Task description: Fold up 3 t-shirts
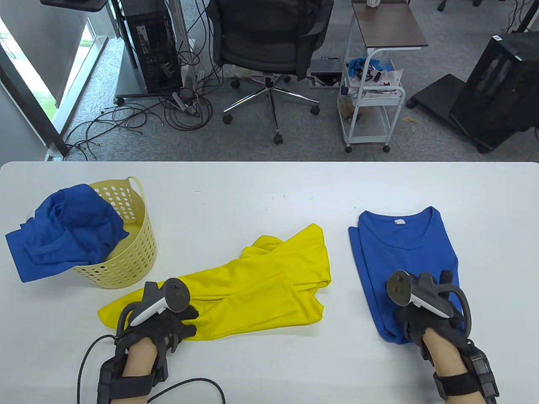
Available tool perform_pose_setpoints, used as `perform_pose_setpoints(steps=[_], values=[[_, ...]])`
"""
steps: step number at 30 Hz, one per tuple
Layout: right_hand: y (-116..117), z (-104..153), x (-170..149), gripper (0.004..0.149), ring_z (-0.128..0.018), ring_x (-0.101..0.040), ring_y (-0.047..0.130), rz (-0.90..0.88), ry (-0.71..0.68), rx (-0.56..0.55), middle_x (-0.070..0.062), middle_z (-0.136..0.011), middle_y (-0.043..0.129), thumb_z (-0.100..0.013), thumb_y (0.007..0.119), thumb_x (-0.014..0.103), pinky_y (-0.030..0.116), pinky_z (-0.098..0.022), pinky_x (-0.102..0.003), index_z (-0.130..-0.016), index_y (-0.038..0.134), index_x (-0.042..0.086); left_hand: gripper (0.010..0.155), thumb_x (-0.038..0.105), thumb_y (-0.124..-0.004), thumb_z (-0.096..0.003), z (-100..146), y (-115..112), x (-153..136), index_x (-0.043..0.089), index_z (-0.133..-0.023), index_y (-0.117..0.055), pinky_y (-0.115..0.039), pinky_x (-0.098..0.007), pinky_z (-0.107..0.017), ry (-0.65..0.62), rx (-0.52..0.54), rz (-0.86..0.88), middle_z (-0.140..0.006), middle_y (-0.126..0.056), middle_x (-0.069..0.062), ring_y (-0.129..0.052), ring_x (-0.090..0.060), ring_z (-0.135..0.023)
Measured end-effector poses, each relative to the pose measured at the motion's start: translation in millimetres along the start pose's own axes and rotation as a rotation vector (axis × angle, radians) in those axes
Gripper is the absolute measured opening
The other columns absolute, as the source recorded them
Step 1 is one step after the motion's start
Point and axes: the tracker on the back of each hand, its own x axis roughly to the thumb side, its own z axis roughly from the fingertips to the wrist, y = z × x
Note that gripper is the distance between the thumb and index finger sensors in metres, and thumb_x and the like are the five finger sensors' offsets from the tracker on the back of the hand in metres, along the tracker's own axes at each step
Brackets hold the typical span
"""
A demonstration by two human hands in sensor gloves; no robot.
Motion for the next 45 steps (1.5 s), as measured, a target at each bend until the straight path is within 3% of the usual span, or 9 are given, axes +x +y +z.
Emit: perform_pose_setpoints(steps=[10,12,15,19,22,25,34,39,45], values=[[4,11,25,0.082,-0.102,-0.056,0.028,-0.140,-0.156,0.051,-0.012,-0.114,0.022,-0.038,0.071,0.060,0.016,-0.065,-0.082,-0.103,0.030,0.032,0.060,0.057,-0.067,-0.0423,10,-8,47,0.050,-0.098,-0.046,-0.051,-0.052,-0.070,-0.023,-0.046,-0.065,-0.114,-0.019,-0.015,-0.027,-0.047,-0.099],[5,13,35,0.081,-0.102,-0.056,0.028,-0.118,-0.193,0.064,-0.011,-0.114,0.023,-0.039,0.071,0.060,0.018,-0.065,-0.082,-0.103,0.030,0.032,0.058,0.057,-0.066,-0.0421,23,4,53,0.047,-0.098,-0.052,-0.064,-0.051,-0.065,-0.009,0.058,-0.084,-0.114,-0.041,-0.012,-0.055,-0.040,-0.096],[3,18,48,0.081,-0.102,-0.055,0.029,-0.095,-0.241,0.049,-0.011,-0.114,0.024,-0.039,0.071,0.059,0.018,-0.066,-0.081,-0.103,0.030,0.032,0.052,0.052,-0.072,-0.0409,40,21,60,0.044,-0.092,-0.065,-0.070,-0.050,-0.062,-0.113,0.555,-0.039,-0.107,-0.063,-0.002,-0.069,-0.031,-0.092],[0,22,59,0.080,-0.103,-0.054,0.029,-0.079,-0.272,0.024,-0.011,-0.114,0.025,-0.039,0.072,0.058,0.018,-0.066,-0.081,-0.103,0.032,0.032,0.065,0.050,-0.073,-0.0417,7,6,76,0.051,-0.101,-0.047,-0.054,-0.058,-0.076,-0.250,0.324,-0.124,-0.117,-0.039,0.010,-0.043,-0.029,-0.109],[1,23,60,0.080,-0.103,-0.054,0.029,-0.080,-0.275,0.028,-0.011,-0.114,0.025,-0.039,0.072,0.058,0.018,-0.066,-0.081,-0.103,0.032,0.032,0.069,0.058,-0.067,-0.0401,-16,-13,79,0.055,-0.100,-0.034,-0.044,-0.058,-0.079,-0.138,0.125,-0.232,-0.117,-0.027,0.013,-0.031,-0.028,-0.110],[0,23,56,0.079,-0.103,-0.054,0.029,-0.092,-0.263,0.024,-0.011,-0.114,0.025,-0.039,0.072,0.058,0.018,-0.066,-0.081,-0.103,0.032,0.032,0.069,0.062,-0.067,-0.0393,-16,-7,75,0.055,-0.100,-0.036,-0.050,-0.055,-0.079,-0.107,0.195,-0.211,-0.117,-0.032,0.013,-0.037,-0.026,-0.109],[3,20,53,0.079,-0.103,-0.054,0.029,-0.106,-0.248,0.035,-0.011,-0.114,0.025,-0.040,0.072,0.057,0.017,-0.066,-0.081,-0.103,0.033,0.032,0.075,0.069,-0.057,-0.0388,-22,2,43,0.049,-0.104,-0.027,-0.056,-0.052,-0.075,0.157,0.182,-0.175,-0.118,-0.028,0.004,-0.040,-0.032,-0.106],[-3,20,59,0.078,-0.103,-0.054,0.029,-0.099,-0.266,0.031,-0.011,-0.114,0.025,-0.040,0.072,0.056,0.017,-0.066,-0.081,-0.103,0.033,0.032,0.071,0.064,-0.063,-0.0394,-12,4,51,0.045,-0.104,-0.043,-0.061,-0.051,-0.071,0.055,0.236,-0.128,-0.116,-0.043,-0.001,-0.051,-0.038,-0.102],[-29,12,92,0.076,-0.102,-0.053,0.037,-0.130,-0.315,0.003,-0.012,-0.112,0.038,-0.042,0.074,0.054,0.018,-0.066,-0.082,-0.103,0.038,0.030,0.067,0.062,-0.063,-0.0398,6,-4,86,0.046,-0.103,-0.048,-0.061,-0.049,-0.071,-0.136,0.145,-0.109,-0.115,-0.045,0.002,-0.050,-0.037,-0.101]])
